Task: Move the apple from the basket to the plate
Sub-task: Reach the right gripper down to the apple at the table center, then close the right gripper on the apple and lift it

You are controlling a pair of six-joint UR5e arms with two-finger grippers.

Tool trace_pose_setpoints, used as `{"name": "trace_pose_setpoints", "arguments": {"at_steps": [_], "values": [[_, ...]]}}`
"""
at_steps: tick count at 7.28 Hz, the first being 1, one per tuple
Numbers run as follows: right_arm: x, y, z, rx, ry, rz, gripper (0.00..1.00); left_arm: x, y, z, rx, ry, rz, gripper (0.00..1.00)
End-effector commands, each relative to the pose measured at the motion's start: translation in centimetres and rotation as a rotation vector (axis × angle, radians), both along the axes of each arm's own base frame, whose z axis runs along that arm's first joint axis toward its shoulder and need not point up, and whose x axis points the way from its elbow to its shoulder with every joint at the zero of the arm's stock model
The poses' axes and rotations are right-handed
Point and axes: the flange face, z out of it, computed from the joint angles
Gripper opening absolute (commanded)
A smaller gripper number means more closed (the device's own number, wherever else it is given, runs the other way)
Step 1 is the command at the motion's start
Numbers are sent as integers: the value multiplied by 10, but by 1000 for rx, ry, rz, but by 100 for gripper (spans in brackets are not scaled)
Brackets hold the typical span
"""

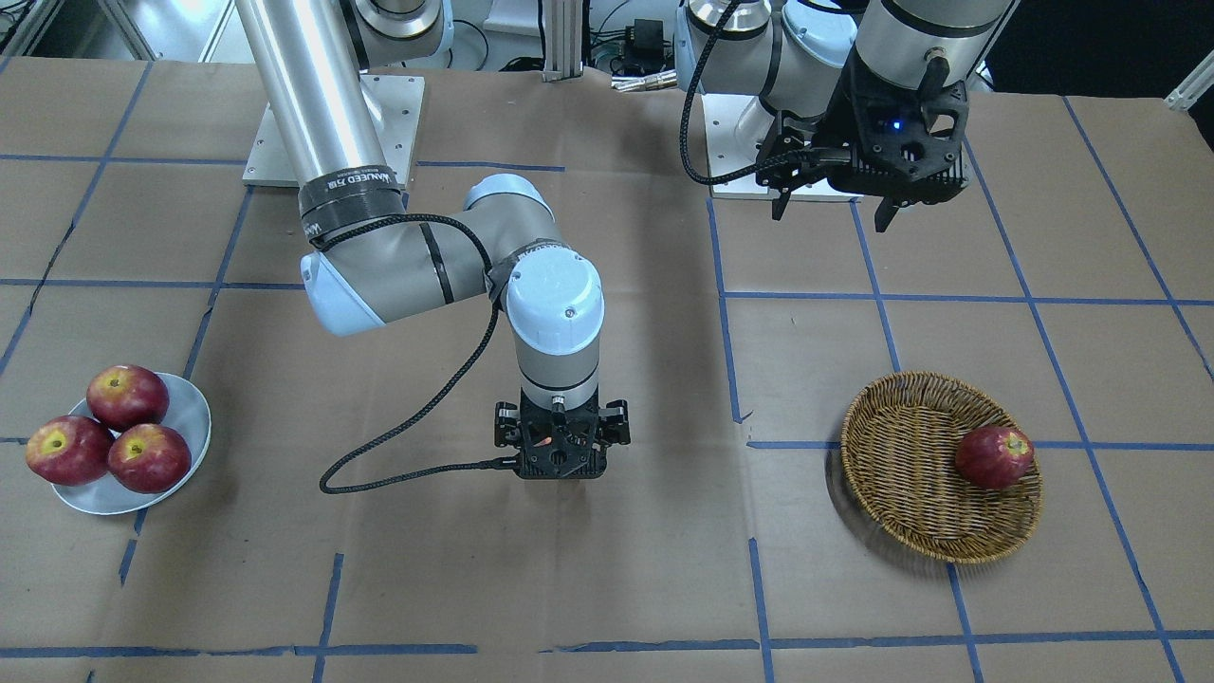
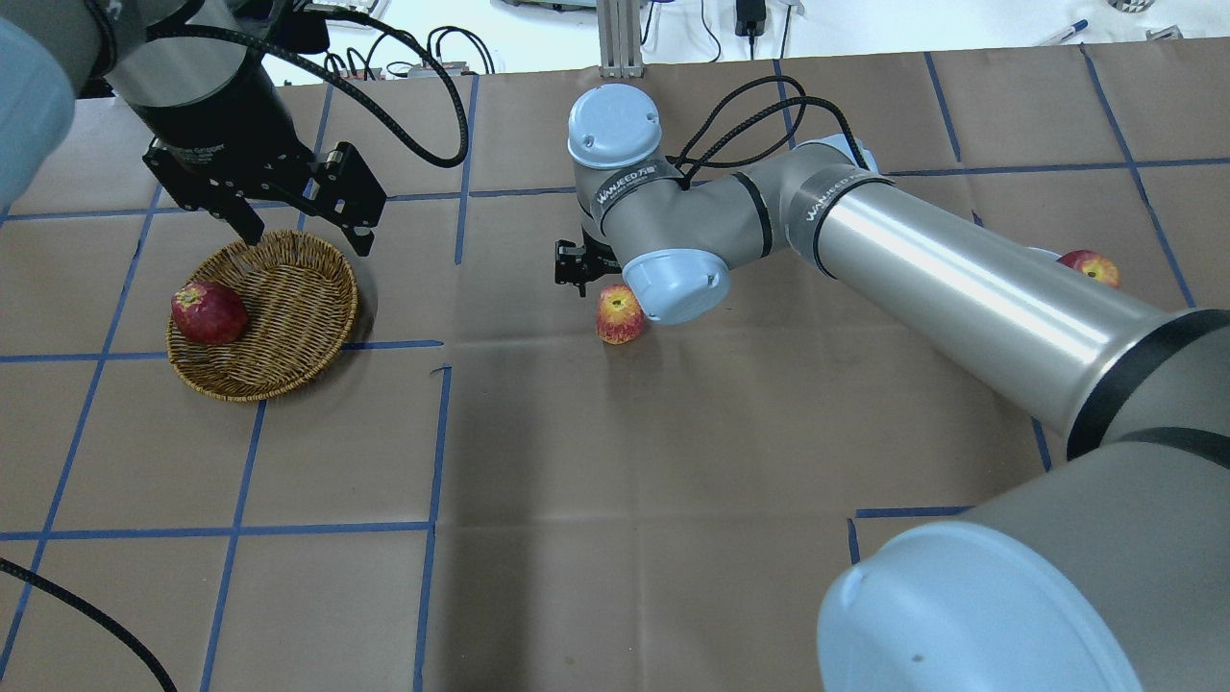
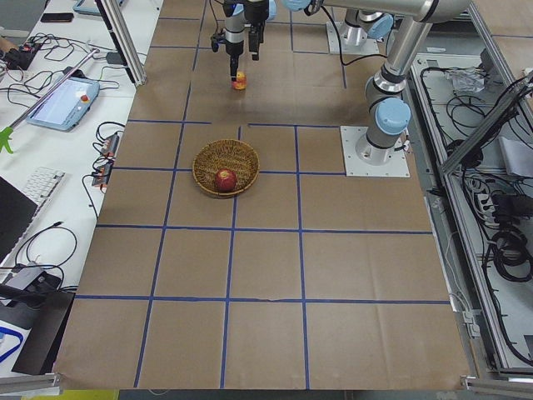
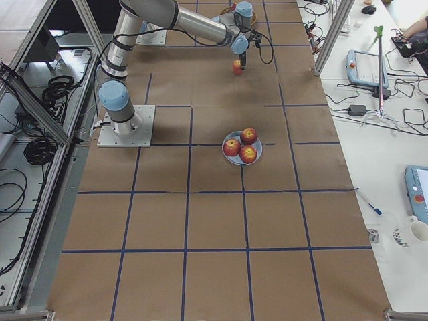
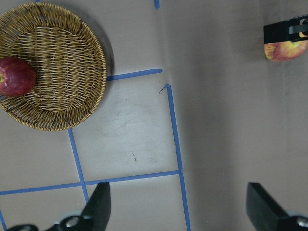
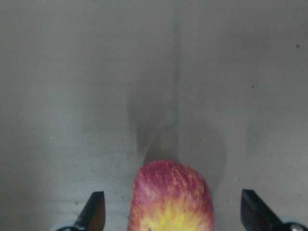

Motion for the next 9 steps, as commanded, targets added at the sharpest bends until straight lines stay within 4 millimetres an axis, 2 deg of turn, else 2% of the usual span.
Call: {"name": "trace_pose_setpoints", "arguments": {"at_steps": [1,2,3,4,5,7,9], "values": [[2,2,-22,1,9,15,100,0,0,0,0,0,2,99],[2,6,-25,7,13,13,99,1,0,0,0,1,3,99],[0,9,-28,17,13,9,91,2,0,0,1,0,3,99],[0,10,-25,14,12,7,75,2,-1,0,1,0,5,99],[0,10,-25,14,12,1,66,6,-2,0,1,0,13,99],[0,10,-18,3,7,0,59,10,-2,-1,10,0,22,99],[-1,6,-2,-19,-4,-3,59,11,-2,-1,10,0,23,99]]}}
